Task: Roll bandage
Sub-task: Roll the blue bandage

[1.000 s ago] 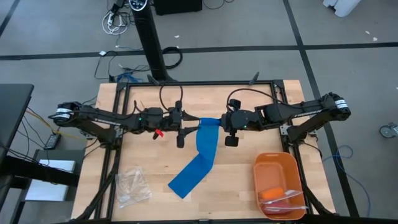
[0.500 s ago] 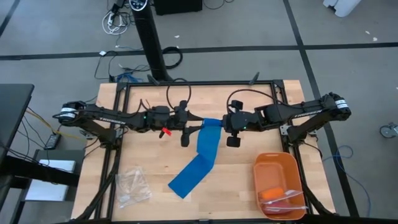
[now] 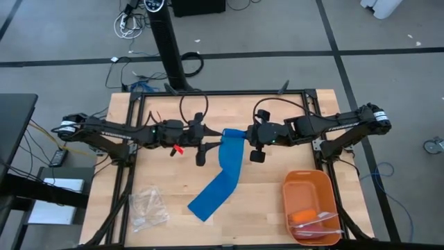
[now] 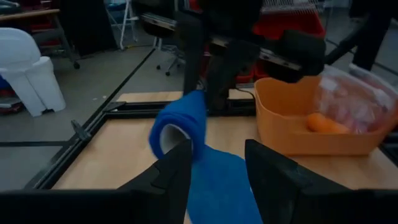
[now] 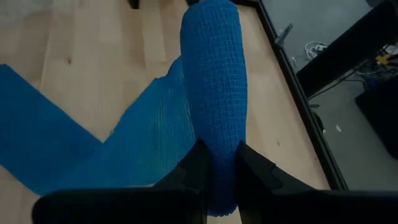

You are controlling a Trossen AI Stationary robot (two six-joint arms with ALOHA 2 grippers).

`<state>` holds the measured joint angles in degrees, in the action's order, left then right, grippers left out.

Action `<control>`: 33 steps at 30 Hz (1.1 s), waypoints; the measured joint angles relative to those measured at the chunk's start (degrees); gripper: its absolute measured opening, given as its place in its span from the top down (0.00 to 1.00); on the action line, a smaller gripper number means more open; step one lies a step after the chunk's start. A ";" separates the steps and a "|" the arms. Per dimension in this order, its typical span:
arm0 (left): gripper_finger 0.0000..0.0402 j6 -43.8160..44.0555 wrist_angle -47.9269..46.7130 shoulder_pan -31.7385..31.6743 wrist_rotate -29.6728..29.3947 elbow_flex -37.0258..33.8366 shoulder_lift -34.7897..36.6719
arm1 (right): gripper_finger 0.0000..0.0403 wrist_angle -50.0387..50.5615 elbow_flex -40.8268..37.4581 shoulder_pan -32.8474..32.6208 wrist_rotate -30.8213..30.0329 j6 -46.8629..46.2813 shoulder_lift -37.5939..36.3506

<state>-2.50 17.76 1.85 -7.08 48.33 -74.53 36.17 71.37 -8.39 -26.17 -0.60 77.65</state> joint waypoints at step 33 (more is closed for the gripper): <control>0.72 -0.28 5.25 -3.04 2.90 -0.12 -3.01 | 0.87 -0.81 -0.07 0.07 1.97 0.72 -0.02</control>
<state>-2.79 23.01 -1.19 -4.18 48.21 -77.54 35.36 71.31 -8.32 -24.20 0.12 77.62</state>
